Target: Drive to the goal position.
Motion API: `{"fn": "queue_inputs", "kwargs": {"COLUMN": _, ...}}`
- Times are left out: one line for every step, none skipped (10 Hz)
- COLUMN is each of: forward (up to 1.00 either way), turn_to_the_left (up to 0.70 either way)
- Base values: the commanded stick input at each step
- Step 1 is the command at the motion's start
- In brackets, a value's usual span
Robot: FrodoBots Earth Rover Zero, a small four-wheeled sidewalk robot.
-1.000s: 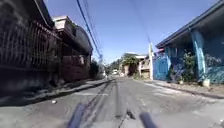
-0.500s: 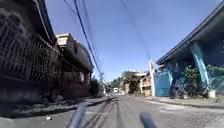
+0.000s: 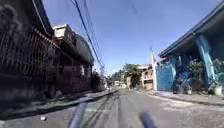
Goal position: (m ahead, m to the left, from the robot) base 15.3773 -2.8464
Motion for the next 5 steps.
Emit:
{"fn": "queue_inputs", "kwargs": {"forward": 0.5, "turn_to_the_left": 0.0}}
{"fn": "queue_inputs", "kwargs": {"forward": 0.5, "turn_to_the_left": 0.0}}
{"fn": "queue_inputs", "kwargs": {"forward": 0.5, "turn_to_the_left": 0.0}}
{"fn": "queue_inputs", "kwargs": {"forward": 0.5, "turn_to_the_left": 0.0}}
{"fn": "queue_inputs", "kwargs": {"forward": 0.5, "turn_to_the_left": 0.0}}
